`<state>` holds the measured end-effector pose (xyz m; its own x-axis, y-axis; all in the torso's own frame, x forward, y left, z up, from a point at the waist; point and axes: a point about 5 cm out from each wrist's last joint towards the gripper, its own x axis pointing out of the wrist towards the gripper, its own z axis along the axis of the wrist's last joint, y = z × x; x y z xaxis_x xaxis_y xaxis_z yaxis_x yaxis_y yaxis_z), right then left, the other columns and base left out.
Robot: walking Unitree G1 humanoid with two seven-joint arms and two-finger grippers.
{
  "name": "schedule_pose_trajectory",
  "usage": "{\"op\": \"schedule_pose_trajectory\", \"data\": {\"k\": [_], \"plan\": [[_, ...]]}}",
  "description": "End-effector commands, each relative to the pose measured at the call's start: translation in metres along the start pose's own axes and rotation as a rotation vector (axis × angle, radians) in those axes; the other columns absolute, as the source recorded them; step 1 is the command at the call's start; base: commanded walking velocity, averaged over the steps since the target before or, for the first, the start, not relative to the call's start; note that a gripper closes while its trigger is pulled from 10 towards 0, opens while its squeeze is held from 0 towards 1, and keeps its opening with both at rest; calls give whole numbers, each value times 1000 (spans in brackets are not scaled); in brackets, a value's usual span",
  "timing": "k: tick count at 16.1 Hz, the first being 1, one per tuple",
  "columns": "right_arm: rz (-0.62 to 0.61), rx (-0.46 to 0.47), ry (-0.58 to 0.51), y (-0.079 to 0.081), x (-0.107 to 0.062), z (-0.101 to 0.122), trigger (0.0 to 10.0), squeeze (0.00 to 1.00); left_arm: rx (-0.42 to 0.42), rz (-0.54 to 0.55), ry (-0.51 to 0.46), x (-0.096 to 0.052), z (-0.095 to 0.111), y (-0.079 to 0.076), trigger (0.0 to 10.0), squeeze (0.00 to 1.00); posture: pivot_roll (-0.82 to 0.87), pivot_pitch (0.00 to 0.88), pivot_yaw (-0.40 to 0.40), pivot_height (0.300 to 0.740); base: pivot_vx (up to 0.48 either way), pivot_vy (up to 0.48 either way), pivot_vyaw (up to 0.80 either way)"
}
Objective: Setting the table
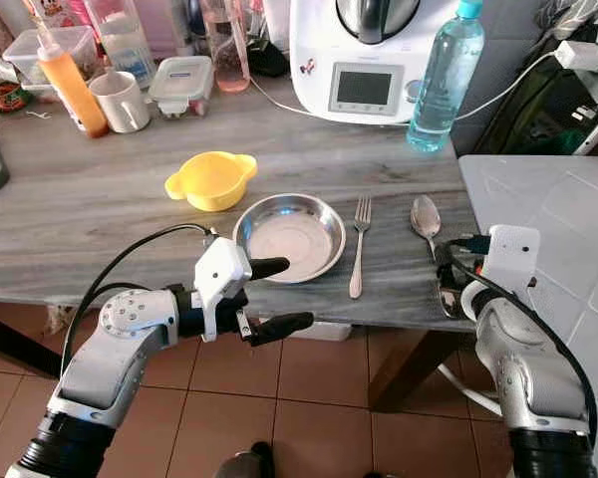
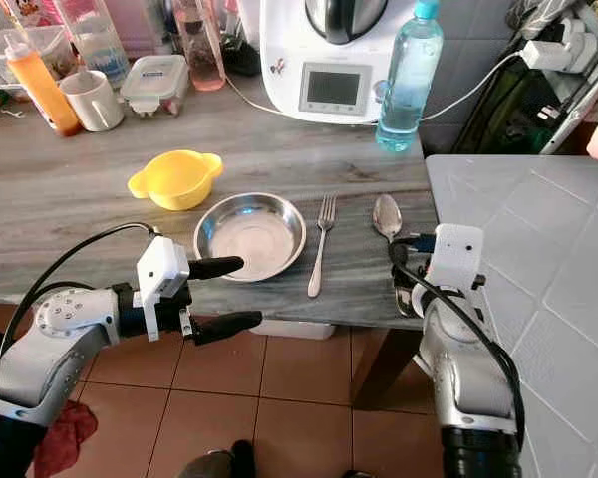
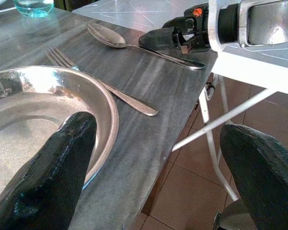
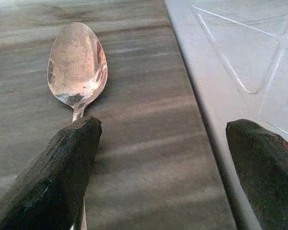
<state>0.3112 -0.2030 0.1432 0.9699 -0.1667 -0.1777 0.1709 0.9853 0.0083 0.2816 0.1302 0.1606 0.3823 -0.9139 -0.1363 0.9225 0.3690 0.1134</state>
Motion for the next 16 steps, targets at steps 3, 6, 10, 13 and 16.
{"op": "schedule_pose_trajectory", "data": {"k": [3, 6, 10, 13, 16], "plan": [[46, -11, 33, 7, 3, -6, 10000, 1000, 10, -4, 11, 1, 0, -2, 10000, 0, 127, 204, 56, 740, 0, 0, 0], [74, -10, 33, 15, 4, -7, 10000, 1000, 10, -4, 10, 1, 0, -4, 10000, 0, 127, 204, 55, 740, 0, 0, 0], [100, -19, 27, 22, 4, -5, 10000, 1000, 9, -5, 7, 1, 0, -4, 10000, 0, 126, 204, 54, 740, 0, 0, 0], [100, -20, 28, 22, 4, -6, 10000, 1000, 10, -6, 8, 2, 1, -4, 10000, 0, 126, 204, 54, 740, 0, 0, 0], [100, -20, 28, 22, 4, -6, 10000, 1000, 10, -6, 8, 2, 1, -4, 10000, 0, 126, 204, 54, 740, 0, 0, 0]]}}
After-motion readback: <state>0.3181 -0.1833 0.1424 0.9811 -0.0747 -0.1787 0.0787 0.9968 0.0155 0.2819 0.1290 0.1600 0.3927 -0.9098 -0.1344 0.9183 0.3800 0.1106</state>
